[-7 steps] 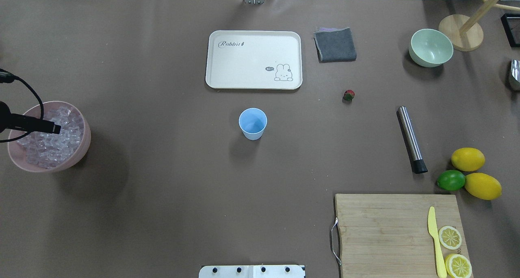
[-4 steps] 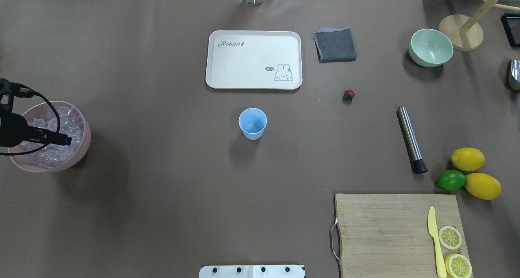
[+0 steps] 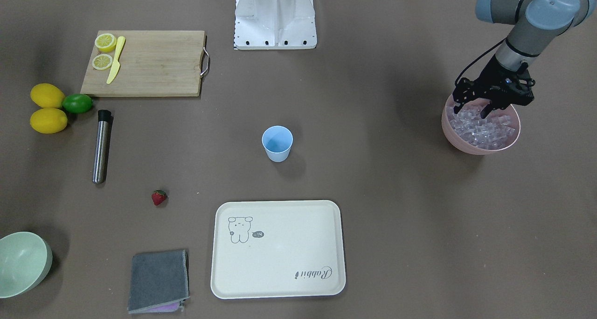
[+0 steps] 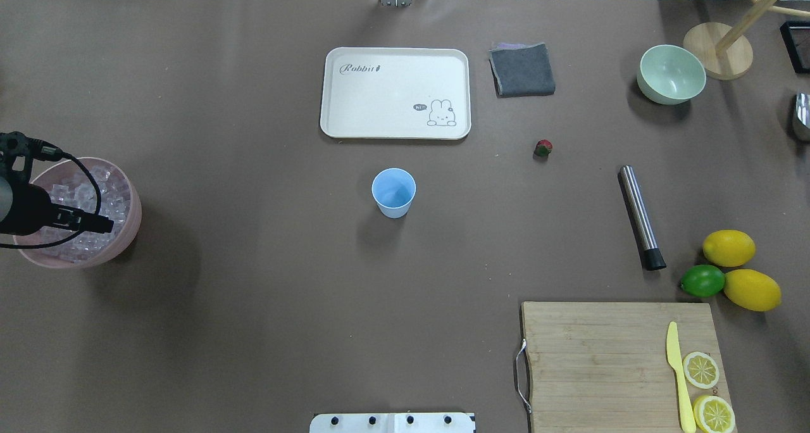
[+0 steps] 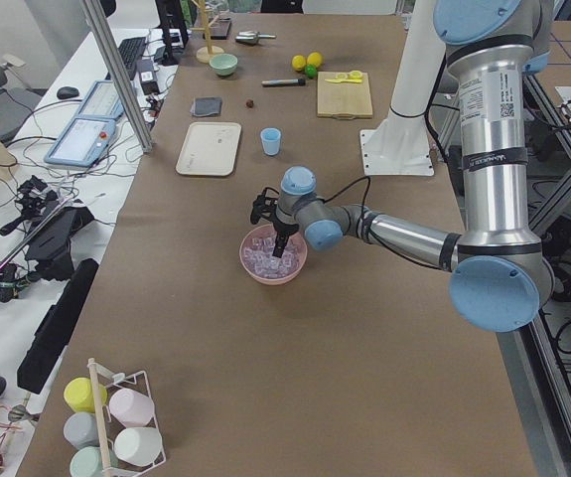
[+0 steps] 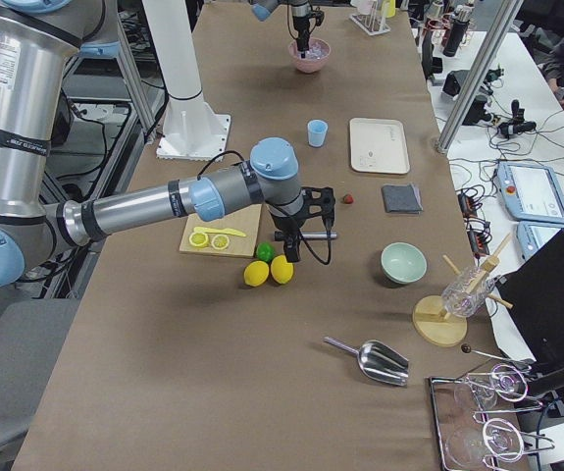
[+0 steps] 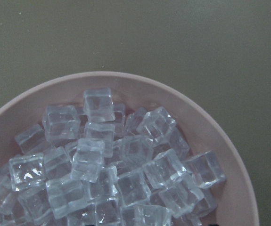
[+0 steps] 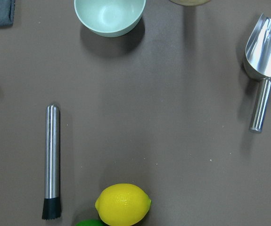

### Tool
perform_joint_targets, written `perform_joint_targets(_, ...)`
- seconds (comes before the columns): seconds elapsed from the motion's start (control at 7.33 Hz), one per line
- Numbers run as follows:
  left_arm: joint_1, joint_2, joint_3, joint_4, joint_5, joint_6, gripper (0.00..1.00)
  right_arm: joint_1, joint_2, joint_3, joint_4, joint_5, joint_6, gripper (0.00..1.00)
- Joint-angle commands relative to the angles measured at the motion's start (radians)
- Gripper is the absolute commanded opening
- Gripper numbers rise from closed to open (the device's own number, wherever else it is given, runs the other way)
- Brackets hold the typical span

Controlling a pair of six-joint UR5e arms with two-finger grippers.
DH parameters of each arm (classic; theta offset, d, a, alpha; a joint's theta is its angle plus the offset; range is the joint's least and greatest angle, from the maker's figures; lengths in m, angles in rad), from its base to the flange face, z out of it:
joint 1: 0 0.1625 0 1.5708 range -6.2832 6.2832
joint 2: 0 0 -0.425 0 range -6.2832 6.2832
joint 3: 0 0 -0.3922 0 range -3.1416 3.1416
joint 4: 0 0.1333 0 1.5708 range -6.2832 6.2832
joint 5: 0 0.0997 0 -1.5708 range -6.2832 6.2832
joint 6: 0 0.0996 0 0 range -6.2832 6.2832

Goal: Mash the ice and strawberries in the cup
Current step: 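Lower the left gripper into the pink bowl and grasp a clear ice cube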

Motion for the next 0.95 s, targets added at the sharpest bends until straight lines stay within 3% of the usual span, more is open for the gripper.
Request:
perform_joint_targets(0.0,0.001,-0.003,0.027,-0.043,-0.001,0.001,0.62,0.0,0.001,-0.001,0.0,0.0,0.0,1.0)
perform_joint_targets(0.27,0.001,-0.004,0.027,-0.043,-0.001,-0.001,0.45,0.0,0.001,-0.004,0.0,0.0,-0.001,1.0)
perform_joint_targets(0.41,0.001,-0.006,0.024,-0.043,-0.006,-0.001,0.26,0.0,0.001,-0.006,0.0,0.0,-0.001,1.0)
perform_joint_targets(0.55,-0.004,-0.003,0.015,-0.043,-0.01,0.001,0.0,0.0,0.001,-0.006,0.0,0.0,-0.001,1.0)
perform_joint_targets(0.82,-0.033,0.003,-0.031,-0.039,-0.039,0.002,0.0,0.0,0.001,-0.006,0.0,0.0,-0.001,1.0)
